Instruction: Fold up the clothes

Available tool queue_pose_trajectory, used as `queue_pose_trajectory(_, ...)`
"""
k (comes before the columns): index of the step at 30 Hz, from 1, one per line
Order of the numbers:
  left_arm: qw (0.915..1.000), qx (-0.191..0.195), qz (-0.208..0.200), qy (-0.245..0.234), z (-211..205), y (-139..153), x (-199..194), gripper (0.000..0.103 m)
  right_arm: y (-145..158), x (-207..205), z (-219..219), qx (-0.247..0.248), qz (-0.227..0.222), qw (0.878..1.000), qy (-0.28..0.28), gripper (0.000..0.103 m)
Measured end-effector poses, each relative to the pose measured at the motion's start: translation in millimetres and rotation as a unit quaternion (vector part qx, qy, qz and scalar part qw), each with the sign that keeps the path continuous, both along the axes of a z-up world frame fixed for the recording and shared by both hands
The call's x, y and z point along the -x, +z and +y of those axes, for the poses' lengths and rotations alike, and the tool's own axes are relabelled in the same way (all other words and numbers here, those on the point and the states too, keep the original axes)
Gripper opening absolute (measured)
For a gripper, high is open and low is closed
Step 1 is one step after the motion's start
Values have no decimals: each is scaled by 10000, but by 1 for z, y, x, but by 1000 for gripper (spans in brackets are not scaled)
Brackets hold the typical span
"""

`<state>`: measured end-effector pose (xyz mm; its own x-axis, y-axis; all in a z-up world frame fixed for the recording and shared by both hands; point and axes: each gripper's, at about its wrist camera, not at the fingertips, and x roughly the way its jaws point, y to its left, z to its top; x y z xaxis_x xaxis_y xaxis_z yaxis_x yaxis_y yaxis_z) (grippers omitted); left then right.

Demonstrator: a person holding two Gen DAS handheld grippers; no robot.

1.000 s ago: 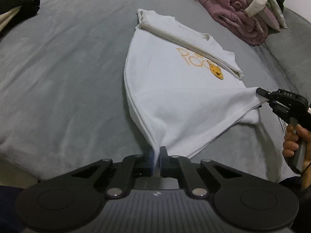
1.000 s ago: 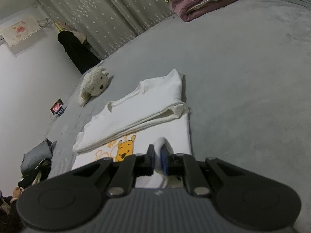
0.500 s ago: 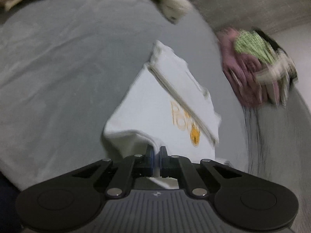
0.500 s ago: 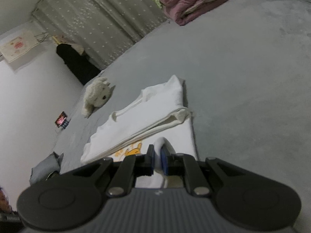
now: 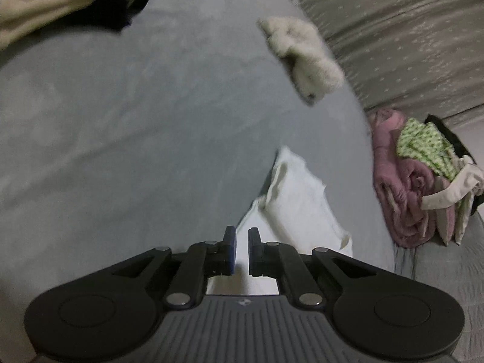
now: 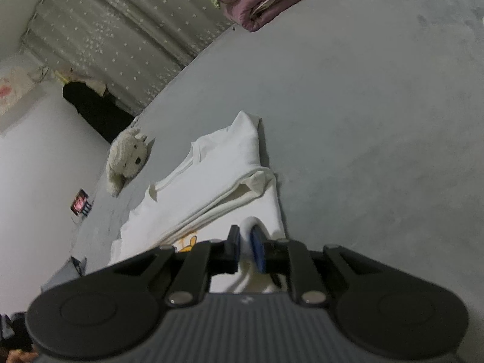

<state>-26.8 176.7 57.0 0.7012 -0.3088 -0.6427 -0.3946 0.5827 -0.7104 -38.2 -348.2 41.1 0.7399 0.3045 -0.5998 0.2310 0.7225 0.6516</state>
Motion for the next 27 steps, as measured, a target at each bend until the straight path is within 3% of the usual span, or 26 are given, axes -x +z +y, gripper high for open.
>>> queue_pose_trajectory(3, 9991, -286, -250, -194, 2, 6, 1, 4, -4, 1, -7, -221, 41, 9997, -138, 14)
queue_pose_trajectory(5, 9962, -659, -285, -496, -1, 9, 1, 6, -4, 2, -11, -239, 60, 9994, -254, 20)
queue_pose_trajectory(7, 9875, -1225, -342, -935, -5, 15, 2, 15, -1, 2, -14, -126, 46, 9997, -219, 25)
queue_pose_trajectory(9, 9652, -2148, -466, -1416, -12, 26, 7, 26, 6, 2, -16, 96, 5, 9999, -62, 28)
queue_pose_trajectory(10, 9488, -2632, -553, -1657, -16, 32, 10, 26, 9, 2, -16, 207, -16, 9998, 17, 31)
queue_pose_trajectory(11, 9319, -3010, -696, -1900, -19, 36, 14, 27, 13, 2, -16, 360, -34, 9993, 118, 41)
queue_pose_trajectory(12, 9284, -3013, -728, -2052, -18, 36, 16, 30, 21, 1, -10, 920, -39, 9949, 421, 54)
queue_pose_trajectory(13, 9246, -3015, -760, -2202, -16, 35, 18, 31, 31, 2, 2, 1721, -40, 9818, 805, 58)
queue_pose_trajectory(14, 9200, -3036, -784, -2351, -16, 34, 19, 31, 36, 5, 14, 2377, -69, 9651, 1099, 59)
queue_pose_trajectory(16, 9017, -3357, -730, -2625, -27, 28, 20, 31, 40, 13, 37, 3437, -203, 9244, 1639, 60)
queue_pose_trajectory(19, 8703, -3819, -657, -3039, -43, 18, 20, 41, 30, 14, 46, 3675, -92, 9072, 2043, 60)
queue_pose_trajectory(23, 8492, -3990, -708, -3386, -59, 11, 20, 42, 23, 9, 51, 4102, 51, 8871, 2115, 60)
queue_pose_trajectory(27, 8286, -4040, -1068, -3726, -81, 13, 14, 50, 21, 1, 59, 4024, -195, 8820, 2443, 60)
